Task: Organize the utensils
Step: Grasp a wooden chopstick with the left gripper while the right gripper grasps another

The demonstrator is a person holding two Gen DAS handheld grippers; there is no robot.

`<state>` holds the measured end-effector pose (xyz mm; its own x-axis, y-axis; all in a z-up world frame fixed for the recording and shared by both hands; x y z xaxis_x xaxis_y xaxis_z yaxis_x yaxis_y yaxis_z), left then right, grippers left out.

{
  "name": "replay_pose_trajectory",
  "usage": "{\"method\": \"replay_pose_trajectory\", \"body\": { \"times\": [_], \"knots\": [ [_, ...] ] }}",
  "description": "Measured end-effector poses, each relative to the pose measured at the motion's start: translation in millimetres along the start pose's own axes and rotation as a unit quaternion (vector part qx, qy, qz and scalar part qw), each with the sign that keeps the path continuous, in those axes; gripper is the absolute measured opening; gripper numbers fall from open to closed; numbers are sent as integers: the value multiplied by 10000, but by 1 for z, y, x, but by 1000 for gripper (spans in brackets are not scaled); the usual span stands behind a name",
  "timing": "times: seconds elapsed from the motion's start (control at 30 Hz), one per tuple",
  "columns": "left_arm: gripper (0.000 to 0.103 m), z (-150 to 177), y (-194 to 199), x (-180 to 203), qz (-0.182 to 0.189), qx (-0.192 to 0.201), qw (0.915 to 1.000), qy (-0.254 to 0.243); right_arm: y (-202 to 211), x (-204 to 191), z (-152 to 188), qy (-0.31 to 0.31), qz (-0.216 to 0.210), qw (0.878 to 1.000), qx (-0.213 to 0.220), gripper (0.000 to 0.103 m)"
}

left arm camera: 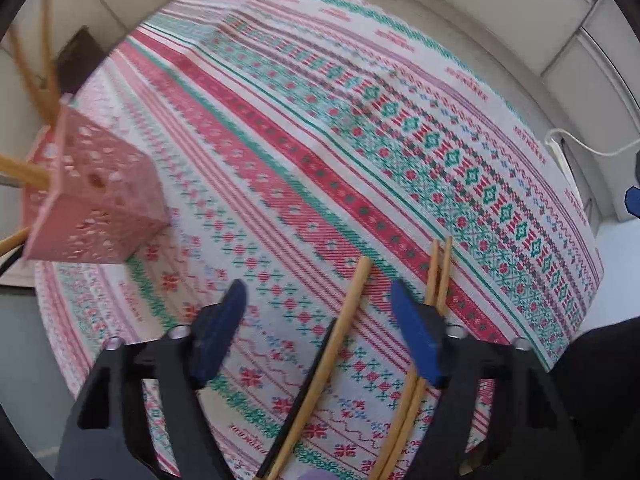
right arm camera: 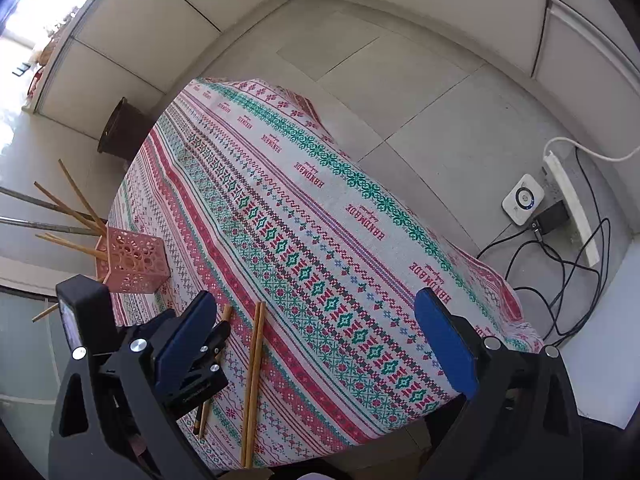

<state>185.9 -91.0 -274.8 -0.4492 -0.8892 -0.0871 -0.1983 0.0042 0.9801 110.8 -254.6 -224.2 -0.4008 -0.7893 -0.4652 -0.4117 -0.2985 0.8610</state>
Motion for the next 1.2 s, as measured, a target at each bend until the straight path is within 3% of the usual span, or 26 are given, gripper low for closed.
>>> {"method": "replay_pose_trajectory", "body": {
  "times": [0.07,0.13,0.23,0.5,0.67,0.9,1.07,1.2],
  "knots": [
    [53,1,-11,2,93,-170,9998,-58,-2,2,0,-78,-54,9999,-64,96],
    [50,-1,-12,3,229,-92,9996,-112,-5,2,1,-105,-84,9998,-126,96],
    [36,-4,-12,2,347,-63,9993,-138,-8,0,3,-69,-85,9998,-167,96],
    [9,-3,-6,-3,265,120,9994,-201,-17,-4,9,96,90,9996,-241,96],
    [6,-3,11,-14,5,514,9986,-113,-29,-14,18,215,120,9990,-385,96],
    [6,8,88,-47,-191,1456,9882,432,-56,-34,35,312,-27,9971,-692,95],
    [6,29,120,-56,-164,1768,9817,684,-80,-41,47,561,323,9938,-904,51],
    [7,32,129,-57,-200,1856,9802,666,-90,-43,52,642,439,9925,-947,49]
  ]
}}
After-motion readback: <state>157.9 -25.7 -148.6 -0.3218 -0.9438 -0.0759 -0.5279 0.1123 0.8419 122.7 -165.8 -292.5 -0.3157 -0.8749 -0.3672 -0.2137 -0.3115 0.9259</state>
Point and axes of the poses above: each gripper's, at about its wrist camera, not at the fingertips, and y roughly against the way its jaws point, x to its right, z to its underside, the point moved 10 cm from there along -y, roughly the way its jaws point, and after that the axes turned 3 degrees about y, right-handed, at the moved point
